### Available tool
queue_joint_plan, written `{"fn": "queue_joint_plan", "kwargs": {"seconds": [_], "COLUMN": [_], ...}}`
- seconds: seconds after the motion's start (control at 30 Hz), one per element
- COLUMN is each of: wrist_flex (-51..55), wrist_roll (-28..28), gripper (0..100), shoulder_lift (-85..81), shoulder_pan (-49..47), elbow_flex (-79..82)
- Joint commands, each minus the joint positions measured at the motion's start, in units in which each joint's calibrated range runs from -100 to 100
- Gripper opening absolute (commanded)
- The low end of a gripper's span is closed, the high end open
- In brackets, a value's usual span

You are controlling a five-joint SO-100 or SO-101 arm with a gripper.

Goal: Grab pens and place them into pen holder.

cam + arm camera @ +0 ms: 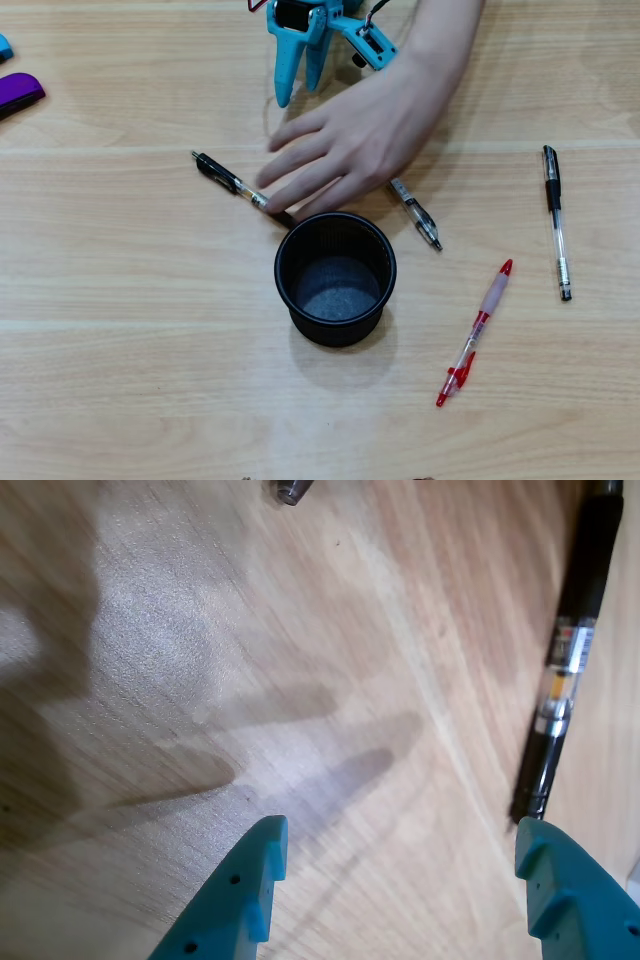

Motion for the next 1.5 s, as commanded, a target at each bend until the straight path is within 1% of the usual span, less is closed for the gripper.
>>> {"fn": "queue_joint_plan", "kwargs": {"seconds": [0.0, 1.47], "wrist_flex": [-0.2, -0.2], "wrist_roll": [-0.1, -0.1], "gripper": [26, 26], "shoulder_lift": [-0.4, -0.4], "shoulder_pan": [0.2, 0.6], "elbow_flex": [-0.2, -0.2]}}
